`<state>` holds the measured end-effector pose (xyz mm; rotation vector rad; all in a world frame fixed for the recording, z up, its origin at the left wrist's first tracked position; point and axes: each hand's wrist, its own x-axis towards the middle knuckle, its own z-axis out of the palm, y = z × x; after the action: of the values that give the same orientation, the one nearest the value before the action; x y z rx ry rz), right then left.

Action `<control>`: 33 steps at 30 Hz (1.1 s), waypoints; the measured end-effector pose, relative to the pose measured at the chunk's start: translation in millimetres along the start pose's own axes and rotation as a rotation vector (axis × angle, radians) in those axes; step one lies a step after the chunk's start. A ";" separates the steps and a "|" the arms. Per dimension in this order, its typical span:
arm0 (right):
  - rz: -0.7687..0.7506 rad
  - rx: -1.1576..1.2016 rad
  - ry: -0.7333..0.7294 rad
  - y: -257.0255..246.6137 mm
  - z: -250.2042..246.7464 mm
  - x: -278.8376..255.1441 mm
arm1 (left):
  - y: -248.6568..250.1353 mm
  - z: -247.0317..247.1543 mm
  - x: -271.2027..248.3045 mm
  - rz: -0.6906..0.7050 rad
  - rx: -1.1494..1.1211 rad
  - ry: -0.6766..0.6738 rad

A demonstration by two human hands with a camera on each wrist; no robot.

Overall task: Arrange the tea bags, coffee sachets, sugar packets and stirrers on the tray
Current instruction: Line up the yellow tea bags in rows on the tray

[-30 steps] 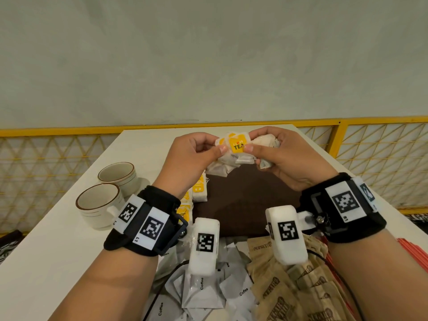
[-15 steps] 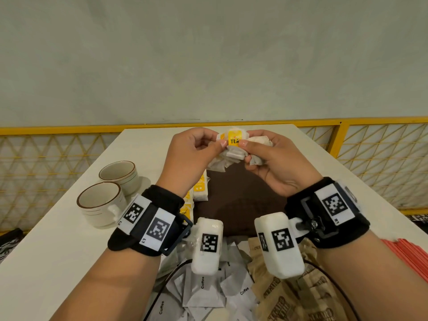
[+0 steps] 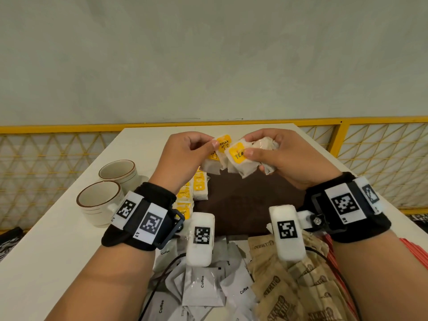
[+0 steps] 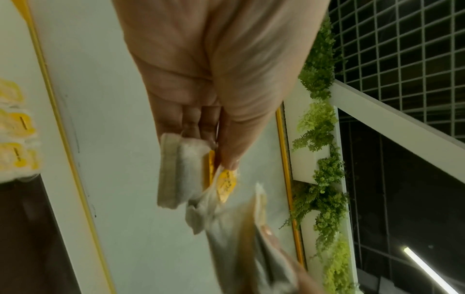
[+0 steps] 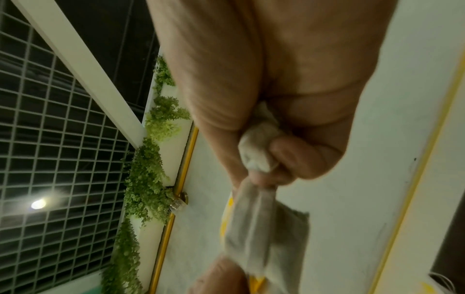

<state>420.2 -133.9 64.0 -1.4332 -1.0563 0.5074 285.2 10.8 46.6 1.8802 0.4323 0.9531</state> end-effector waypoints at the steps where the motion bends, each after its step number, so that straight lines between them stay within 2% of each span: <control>1: -0.007 -0.004 -0.040 0.4 -0.4 -0.8 | -0.3 -0.8 -0.2 0.005 0.029 -0.023; 3: -0.024 -0.034 -0.063 2.9 2.1 -0.4 | 0.4 -2.5 -1.4 0.011 0.054 -0.093; 8: 0.015 -0.194 0.014 17.1 10.8 4.9 | 2.1 -5.3 -1.6 -0.035 -0.059 -0.227; 13: 0.070 -0.223 0.034 30.2 15.5 8.7 | -14.2 -16.7 1.0 -0.068 0.113 -0.294; 17: 0.153 -0.397 -0.105 41.3 25.3 18.6 | -25.8 -25.2 12.1 -0.101 0.445 -0.405; 20: 0.233 -0.438 -0.237 48.8 38.2 24.4 | -33.7 -25.6 21.2 -0.159 0.542 -0.508; 24: 0.324 -0.385 -0.351 54.4 50.7 30.4 | -43.5 -22.0 29.5 -0.240 0.541 -0.633; 27: 0.356 -0.339 -0.383 61.8 58.1 36.1 | -44.9 -18.7 34.2 -0.191 0.621 -0.708; 33: 0.351 -0.425 -0.332 80.5 71.0 40.5 | -52.6 -21.0 39.0 -0.160 0.720 -0.678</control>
<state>406.0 -50.5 -13.6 -1.9769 -1.2287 0.8297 298.9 73.9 22.9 2.6064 0.5321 -0.0143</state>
